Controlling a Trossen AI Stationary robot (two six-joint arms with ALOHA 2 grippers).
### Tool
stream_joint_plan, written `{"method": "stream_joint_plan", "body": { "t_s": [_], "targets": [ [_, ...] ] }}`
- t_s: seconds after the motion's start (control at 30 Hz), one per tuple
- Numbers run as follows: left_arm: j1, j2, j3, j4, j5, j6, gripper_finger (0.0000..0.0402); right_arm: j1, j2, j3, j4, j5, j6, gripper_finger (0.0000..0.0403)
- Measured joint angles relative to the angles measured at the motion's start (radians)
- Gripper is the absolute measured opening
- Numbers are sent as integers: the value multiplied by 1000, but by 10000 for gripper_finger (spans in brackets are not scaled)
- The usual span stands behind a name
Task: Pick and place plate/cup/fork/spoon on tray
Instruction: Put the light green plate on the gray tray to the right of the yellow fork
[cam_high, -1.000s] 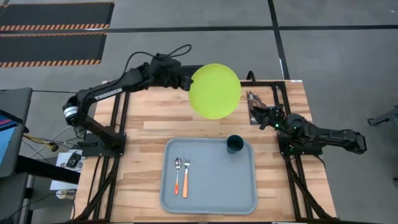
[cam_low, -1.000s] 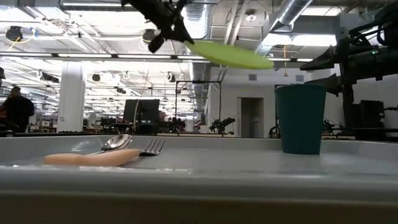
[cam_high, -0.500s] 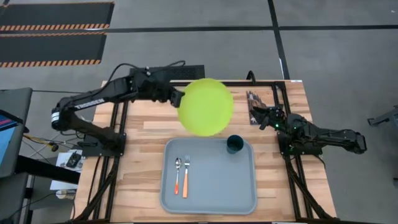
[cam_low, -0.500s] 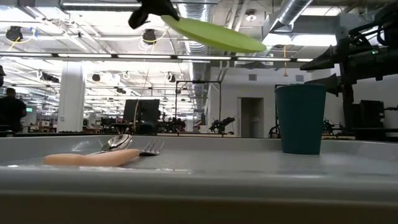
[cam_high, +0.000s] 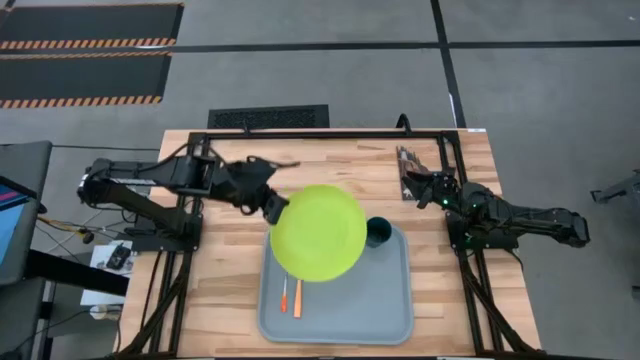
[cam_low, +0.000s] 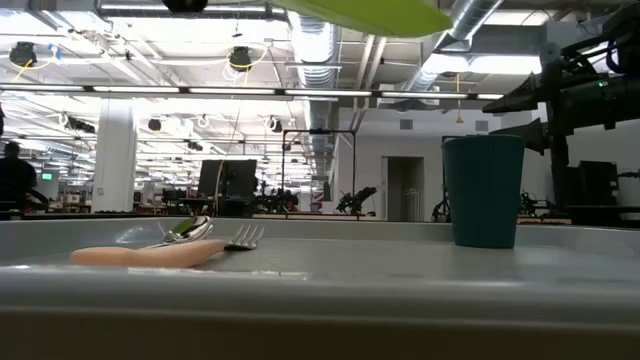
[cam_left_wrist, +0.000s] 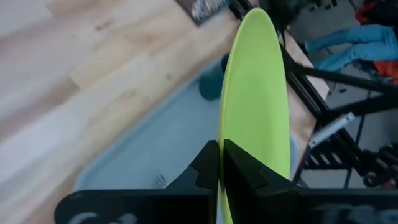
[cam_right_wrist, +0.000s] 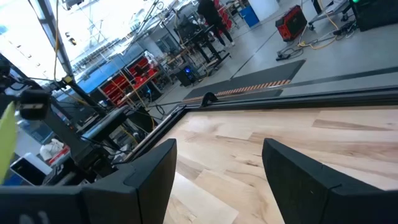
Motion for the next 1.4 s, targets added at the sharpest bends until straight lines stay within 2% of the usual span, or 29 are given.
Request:
{"method": "stream_joint_plan", "body": {
  "t_s": [0.6, 0.9, 1.1, 1.2, 1.4],
  "targets": [
    [-307, 22, 0, -24, -216, -350, 0, 0, 0, 0, 0, 0, -3, 264],
    [-370, 113, -1, -29, -206, -443, 0, -1, 17, 0, 0, -3, -2, 264],
    [-370, 204, -1, 0, -145, -452, 0, -1, 60, 0, 1, -2, -2, 264],
    [-365, 248, -1, 15, -100, -444, 0, -1, 73, 0, 0, -2, 0, 264],
    [-332, 302, -1, 133, -79, -351, 0, -1, 85, 0, 0, -2, 10, 264]
  ]
}}
